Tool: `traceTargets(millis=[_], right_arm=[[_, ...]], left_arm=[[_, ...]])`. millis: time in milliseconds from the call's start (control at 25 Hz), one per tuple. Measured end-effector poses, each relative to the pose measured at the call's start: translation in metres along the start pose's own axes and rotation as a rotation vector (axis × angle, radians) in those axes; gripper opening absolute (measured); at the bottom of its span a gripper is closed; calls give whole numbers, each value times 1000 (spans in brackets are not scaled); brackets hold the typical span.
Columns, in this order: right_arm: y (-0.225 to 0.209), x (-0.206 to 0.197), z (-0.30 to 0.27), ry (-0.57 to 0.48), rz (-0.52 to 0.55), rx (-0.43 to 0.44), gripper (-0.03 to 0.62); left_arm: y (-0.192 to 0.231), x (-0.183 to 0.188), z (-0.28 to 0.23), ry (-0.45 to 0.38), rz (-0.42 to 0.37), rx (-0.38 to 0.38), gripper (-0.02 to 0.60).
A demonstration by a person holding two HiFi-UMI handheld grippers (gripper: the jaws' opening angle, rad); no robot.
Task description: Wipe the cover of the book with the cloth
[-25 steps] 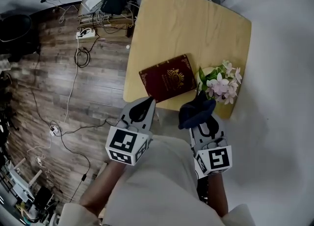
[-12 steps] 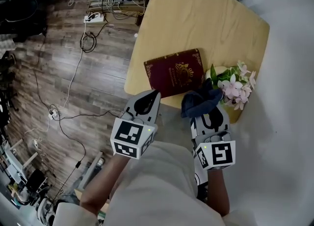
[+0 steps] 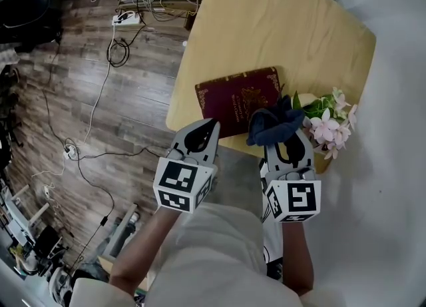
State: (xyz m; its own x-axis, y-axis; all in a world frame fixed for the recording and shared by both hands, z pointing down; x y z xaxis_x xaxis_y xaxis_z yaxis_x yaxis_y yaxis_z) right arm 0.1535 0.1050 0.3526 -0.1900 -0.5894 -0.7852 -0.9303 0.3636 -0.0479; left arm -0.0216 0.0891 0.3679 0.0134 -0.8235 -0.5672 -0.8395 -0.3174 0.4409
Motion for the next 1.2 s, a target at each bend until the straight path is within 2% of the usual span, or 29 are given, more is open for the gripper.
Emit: traceTargets(millis=[720, 1000, 1200], right_arm=[[-16, -8, -72, 128, -13, -49, 149], [-22, -10, -96, 162, -35, -33, 149], [-25, -12, -110, 202, 4, -60, 149]], left_arm=[[30, -24, -56, 49, 61, 0, 8], [42, -31, -69, 93, 58, 4, 8], [44, -32, -68, 109, 44, -12, 8]])
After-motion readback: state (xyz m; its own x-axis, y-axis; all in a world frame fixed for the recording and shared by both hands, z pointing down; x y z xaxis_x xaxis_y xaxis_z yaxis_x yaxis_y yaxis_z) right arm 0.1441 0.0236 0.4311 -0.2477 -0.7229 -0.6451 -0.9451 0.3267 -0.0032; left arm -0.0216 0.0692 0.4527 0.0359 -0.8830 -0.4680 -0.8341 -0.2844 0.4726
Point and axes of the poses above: the fingertips, and each gripper's own axes: z backward along the fingers, y to its left, x out of its top, the point moved 6 cm from there along z, backward along the fingers, and after that the axes turned 9 degrees about z, right-handed, at the moved point
